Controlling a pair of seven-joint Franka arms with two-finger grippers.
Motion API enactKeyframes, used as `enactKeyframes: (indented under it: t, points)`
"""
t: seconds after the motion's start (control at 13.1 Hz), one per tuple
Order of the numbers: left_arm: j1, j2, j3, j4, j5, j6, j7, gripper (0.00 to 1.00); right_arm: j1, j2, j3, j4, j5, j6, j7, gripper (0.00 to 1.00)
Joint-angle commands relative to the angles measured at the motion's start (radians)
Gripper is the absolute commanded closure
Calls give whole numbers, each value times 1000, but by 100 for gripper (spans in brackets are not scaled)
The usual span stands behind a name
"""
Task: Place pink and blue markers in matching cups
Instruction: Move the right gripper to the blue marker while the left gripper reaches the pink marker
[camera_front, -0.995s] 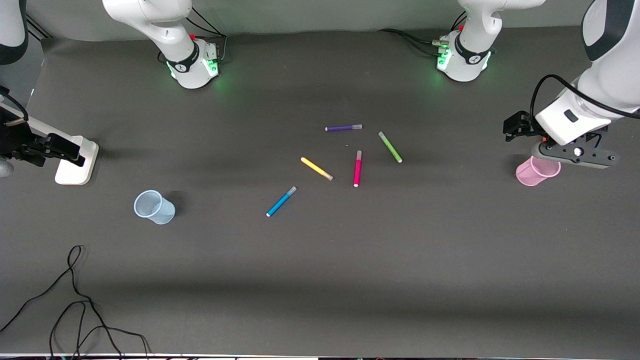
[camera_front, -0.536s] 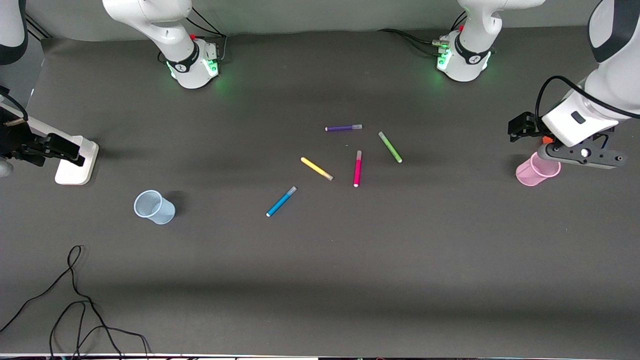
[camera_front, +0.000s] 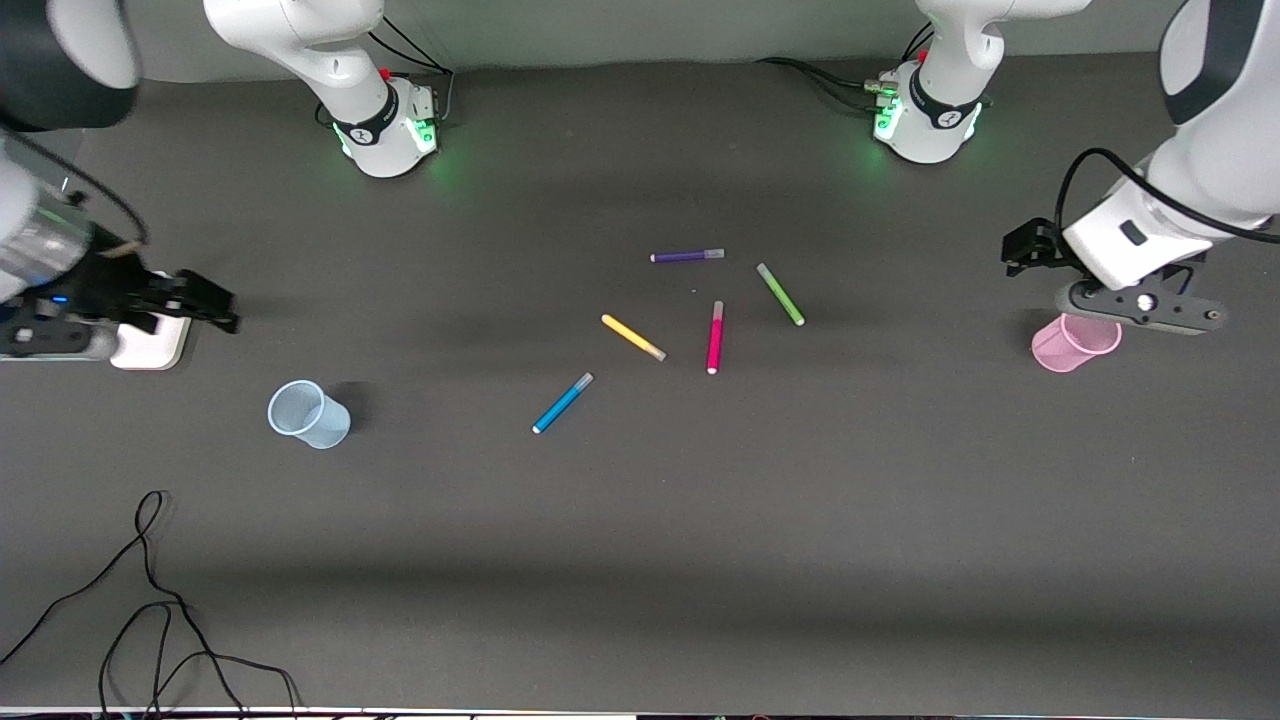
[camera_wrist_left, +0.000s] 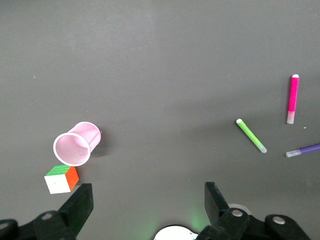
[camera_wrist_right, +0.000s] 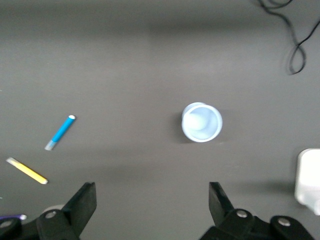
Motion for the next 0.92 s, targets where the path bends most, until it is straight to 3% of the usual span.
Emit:
enactKeyframes:
  t: [0.0, 0.15, 0.46, 0.84]
  points:
    - [-19, 24, 4, -11, -50, -1, -3, 1, 93, 27, -4, 7, -1, 13, 177, 0]
    - [-21, 73, 4, -11, -130, 33, -6, 1, 177, 44, -4, 5, 16, 30, 350, 0]
    - [-120, 148, 4, -14, -137, 127, -160, 1, 321, 86, -4, -11, 44, 85, 673, 0]
    - [-224, 280, 4, -15, -132, 289, -312, 1, 492, 90, -4, -128, 82, 267, 1064, 0]
